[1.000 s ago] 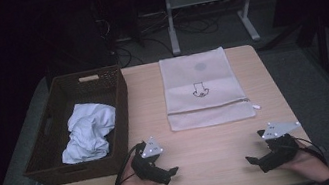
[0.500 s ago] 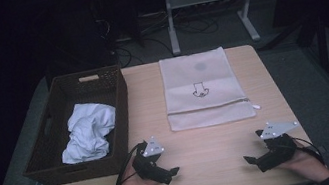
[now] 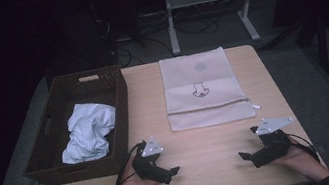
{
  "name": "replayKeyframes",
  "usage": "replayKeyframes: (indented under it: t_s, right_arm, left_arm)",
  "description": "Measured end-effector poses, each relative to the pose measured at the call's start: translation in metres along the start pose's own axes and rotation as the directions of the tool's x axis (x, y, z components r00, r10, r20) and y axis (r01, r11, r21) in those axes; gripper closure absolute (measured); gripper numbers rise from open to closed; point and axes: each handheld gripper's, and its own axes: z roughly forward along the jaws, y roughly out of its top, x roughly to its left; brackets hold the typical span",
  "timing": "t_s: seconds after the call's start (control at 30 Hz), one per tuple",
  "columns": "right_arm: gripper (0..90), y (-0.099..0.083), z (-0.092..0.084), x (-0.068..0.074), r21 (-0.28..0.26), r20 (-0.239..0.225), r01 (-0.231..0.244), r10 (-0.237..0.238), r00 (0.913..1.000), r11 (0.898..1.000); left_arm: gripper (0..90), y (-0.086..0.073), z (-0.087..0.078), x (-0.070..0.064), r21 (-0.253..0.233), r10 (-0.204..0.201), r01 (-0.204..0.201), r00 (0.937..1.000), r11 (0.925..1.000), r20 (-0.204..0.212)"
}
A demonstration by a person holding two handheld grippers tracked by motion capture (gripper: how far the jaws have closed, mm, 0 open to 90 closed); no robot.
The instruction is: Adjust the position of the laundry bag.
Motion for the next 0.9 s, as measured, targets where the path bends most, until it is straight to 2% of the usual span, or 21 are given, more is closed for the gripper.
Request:
replayKeyframes:
  t_s: [0.07, 0.27, 0.3, 0.8, 0.9]
  right_arm:
    - [0.0, 0.001, 0.000, -0.003, -0.007, 0.000, -0.017, 0.017, 0.9999, 1.000]
    - [0.0, 0.007, 0.002, -0.009, -0.027, 0.007, -0.025, 0.025, 0.9997, 0.999]
    - [0.0, 0.009, 0.003, -0.012, -0.034, 0.000, -0.044, 0.044, 0.9990, 0.998]
    - [0.0, 0.019, 0.008, -0.022, -0.045, 0.016, -0.050, 0.050, 0.9986, 0.998]
    - [0.0, 0.020, 0.010, -0.024, -0.054, 0.006, -0.064, 0.065, 0.9979, 0.996]
  left_arm:
    - [0.0, 0.000, 0.000, 0.000, 0.001, -0.001, 0.001, 1.0000, 1.0000, -0.002]
    - [0.0, 0.000, 0.002, -0.001, 0.009, 0.001, -0.001, 1.0000, 1.0000, -0.004]
    - [0.0, 0.000, 0.003, -0.001, 0.011, 0.003, -0.003, 1.0000, 0.9999, -0.004]
    - [0.0, 0.000, 0.001, 0.001, 0.002, -0.008, 0.008, 1.0000, 1.0000, -0.003]
    - [0.0, 0.000, 0.002, 0.000, 0.007, -0.002, 0.002, 1.0000, 1.0000, -0.001]
